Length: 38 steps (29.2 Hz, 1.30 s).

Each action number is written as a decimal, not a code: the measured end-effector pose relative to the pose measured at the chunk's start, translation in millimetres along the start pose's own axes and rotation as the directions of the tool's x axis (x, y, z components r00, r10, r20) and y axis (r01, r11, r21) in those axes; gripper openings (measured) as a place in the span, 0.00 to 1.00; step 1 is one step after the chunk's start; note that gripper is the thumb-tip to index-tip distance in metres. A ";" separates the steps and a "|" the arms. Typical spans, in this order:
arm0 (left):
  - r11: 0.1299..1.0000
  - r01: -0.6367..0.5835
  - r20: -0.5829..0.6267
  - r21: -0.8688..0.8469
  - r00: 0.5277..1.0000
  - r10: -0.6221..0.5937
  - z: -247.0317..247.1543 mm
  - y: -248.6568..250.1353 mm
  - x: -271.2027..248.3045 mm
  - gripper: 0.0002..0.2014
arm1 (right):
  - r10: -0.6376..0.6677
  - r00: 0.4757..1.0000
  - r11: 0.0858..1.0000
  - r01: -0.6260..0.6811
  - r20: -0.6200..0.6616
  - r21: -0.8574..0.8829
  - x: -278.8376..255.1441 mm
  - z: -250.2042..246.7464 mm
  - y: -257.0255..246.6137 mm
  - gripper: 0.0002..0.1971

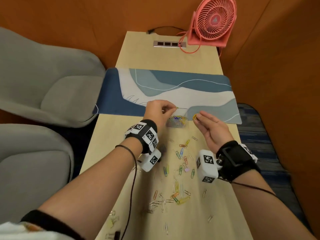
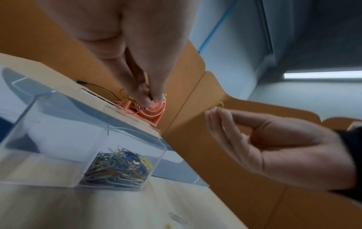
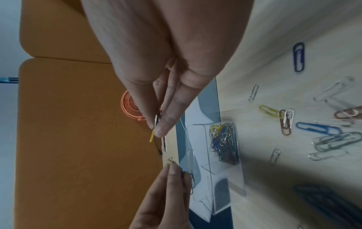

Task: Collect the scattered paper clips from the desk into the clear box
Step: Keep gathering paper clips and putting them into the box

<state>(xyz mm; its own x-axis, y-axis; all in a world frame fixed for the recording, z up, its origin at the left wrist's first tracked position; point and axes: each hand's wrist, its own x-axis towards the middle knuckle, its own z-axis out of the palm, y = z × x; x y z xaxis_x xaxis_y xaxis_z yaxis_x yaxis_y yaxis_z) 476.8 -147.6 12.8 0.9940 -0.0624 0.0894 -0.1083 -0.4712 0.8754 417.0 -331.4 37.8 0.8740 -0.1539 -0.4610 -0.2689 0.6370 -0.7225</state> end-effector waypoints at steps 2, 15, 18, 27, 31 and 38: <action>0.995 -0.033 0.058 0.091 0.998 0.028 5.2 -3.2 12.6 0.02 | 0.007 1.000 1.000 -0.007 -0.009 0.025 9.5 0.4 0.7 0.11; 0.966 -0.081 0.242 0.247 0.970 0.019 21.3 -27.8 33.8 0.06 | 0.016 0.997 0.999 -0.013 -0.075 0.047 42.9 -11.5 16.2 0.11; 0.955 -0.125 0.259 0.270 0.964 0.053 22.9 -30.1 33.2 0.10 | -0.021 0.997 0.999 0.019 -0.071 -0.026 49.0 -6.7 17.4 0.11; 0.988 -0.154 0.083 -0.009 0.985 0.154 13.8 -29.4 20.0 0.09 | -0.284 0.959 0.825 0.243 -0.003 -0.510 68.0 13.5 19.8 0.11; 0.978 -0.206 -0.079 0.022 0.975 0.207 0.6 -37.4 4.7 0.07 | -0.434 0.846 0.246 0.442 0.310 -0.862 79.8 22.1 24.2 0.08; 0.999 0.028 -0.238 0.031 0.971 -0.020 -34.2 -85.6 -37.9 0.09 | -0.140 0.750 -0.335 0.579 0.647 -0.744 82.0 31.8 30.8 0.07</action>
<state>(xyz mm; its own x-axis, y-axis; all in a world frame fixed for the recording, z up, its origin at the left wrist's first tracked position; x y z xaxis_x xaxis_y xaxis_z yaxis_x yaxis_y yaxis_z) 448.8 -74.8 -49.3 0.9706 0.1579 0.1819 -0.0803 -0.4996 0.8625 493.2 -300.4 -5.9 0.9548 0.2837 0.0890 0.2948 -0.8640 -0.4081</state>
